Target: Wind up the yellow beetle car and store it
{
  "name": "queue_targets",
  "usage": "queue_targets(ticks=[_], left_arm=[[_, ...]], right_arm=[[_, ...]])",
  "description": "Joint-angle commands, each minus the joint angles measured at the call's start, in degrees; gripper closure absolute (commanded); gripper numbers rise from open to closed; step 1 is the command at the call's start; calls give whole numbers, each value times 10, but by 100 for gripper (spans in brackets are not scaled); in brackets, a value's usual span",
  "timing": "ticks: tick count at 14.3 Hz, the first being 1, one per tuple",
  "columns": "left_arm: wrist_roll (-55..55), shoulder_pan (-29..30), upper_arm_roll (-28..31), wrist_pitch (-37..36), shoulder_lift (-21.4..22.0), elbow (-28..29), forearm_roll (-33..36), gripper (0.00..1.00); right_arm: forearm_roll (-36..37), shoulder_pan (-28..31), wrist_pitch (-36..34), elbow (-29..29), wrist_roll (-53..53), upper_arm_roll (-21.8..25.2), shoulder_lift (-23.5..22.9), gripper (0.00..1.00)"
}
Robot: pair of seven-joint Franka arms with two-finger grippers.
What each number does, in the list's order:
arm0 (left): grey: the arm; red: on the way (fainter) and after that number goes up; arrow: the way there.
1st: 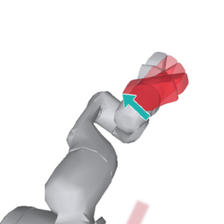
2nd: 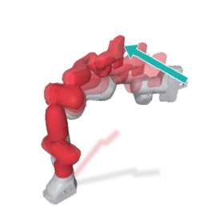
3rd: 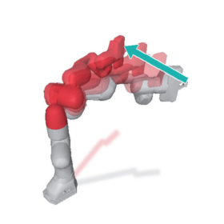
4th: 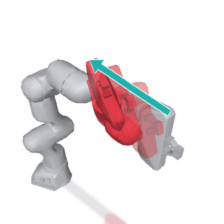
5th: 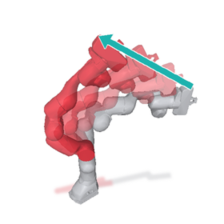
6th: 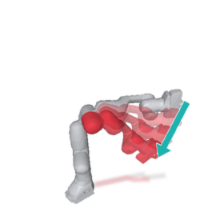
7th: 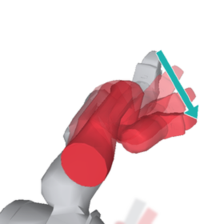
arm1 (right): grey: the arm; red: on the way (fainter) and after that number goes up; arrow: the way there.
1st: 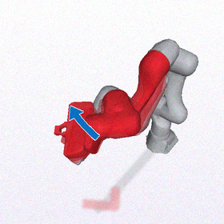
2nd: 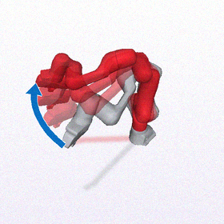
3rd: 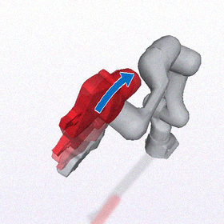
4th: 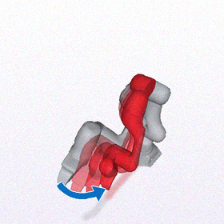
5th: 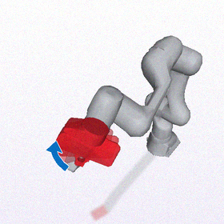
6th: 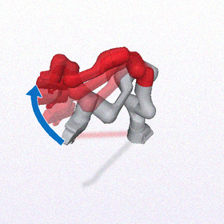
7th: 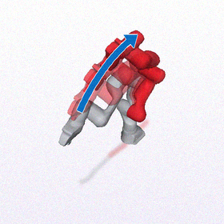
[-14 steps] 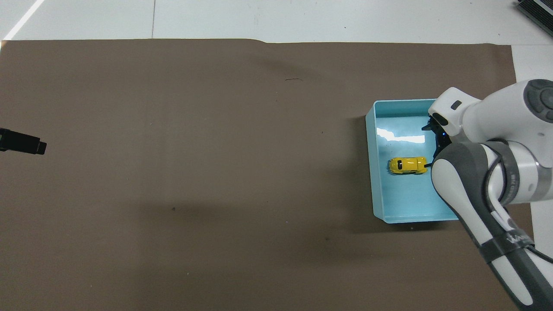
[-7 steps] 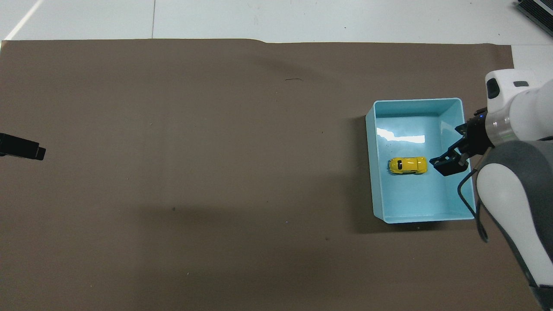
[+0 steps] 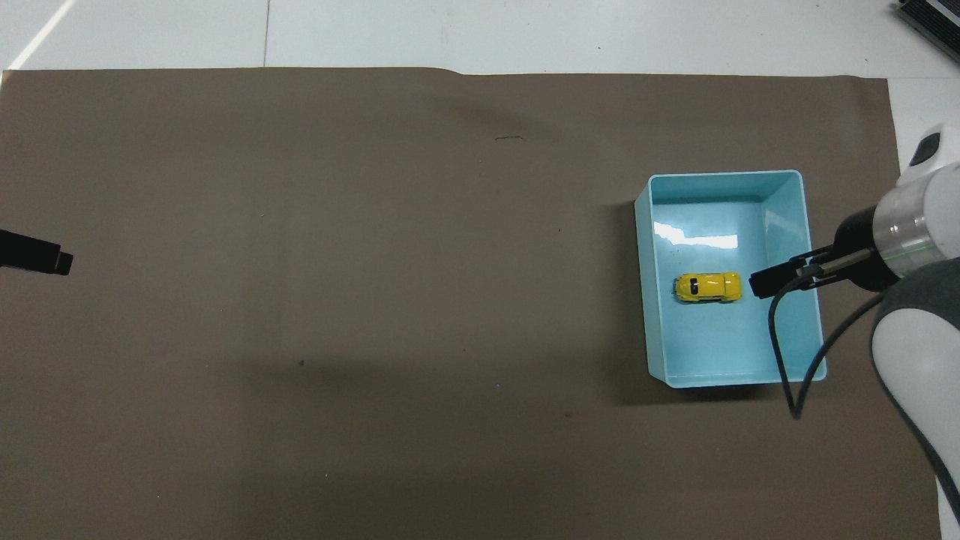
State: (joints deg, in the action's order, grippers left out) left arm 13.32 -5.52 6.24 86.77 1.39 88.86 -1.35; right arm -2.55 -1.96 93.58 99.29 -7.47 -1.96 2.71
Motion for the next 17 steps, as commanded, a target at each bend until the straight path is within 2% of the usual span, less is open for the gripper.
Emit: queue_targets(ticks=[1, 7, 9, 10, 13, 17], left_arm=[[-4, 8, -4, -9, -3, -9, 3, 0], [-3, 2, -4, -6, 2, 3, 3, 0], [-1, 2, -4, -6, 2, 3, 3, 0], [2, 2, -4, -6, 2, 3, 3, 0], [0, 1, -7, -13, 1, -1, 5, 0], [0, 9, -5, -12, 1, -2, 5, 0]], right_arm=[[-16, 4, -29, -30, 44, -2, -11, 0], [-8, 16, -29, -35, 47, 1, -18, 0], [-3, 13, -39, -106, 47, 3, -52, 0], [-4, 15, -51, -121, 47, 3, -61, 0], [-3, 30, -66, -129, 47, 7, -72, 0], [-2, 21, -74, -142, 48, 6, -74, 0]])
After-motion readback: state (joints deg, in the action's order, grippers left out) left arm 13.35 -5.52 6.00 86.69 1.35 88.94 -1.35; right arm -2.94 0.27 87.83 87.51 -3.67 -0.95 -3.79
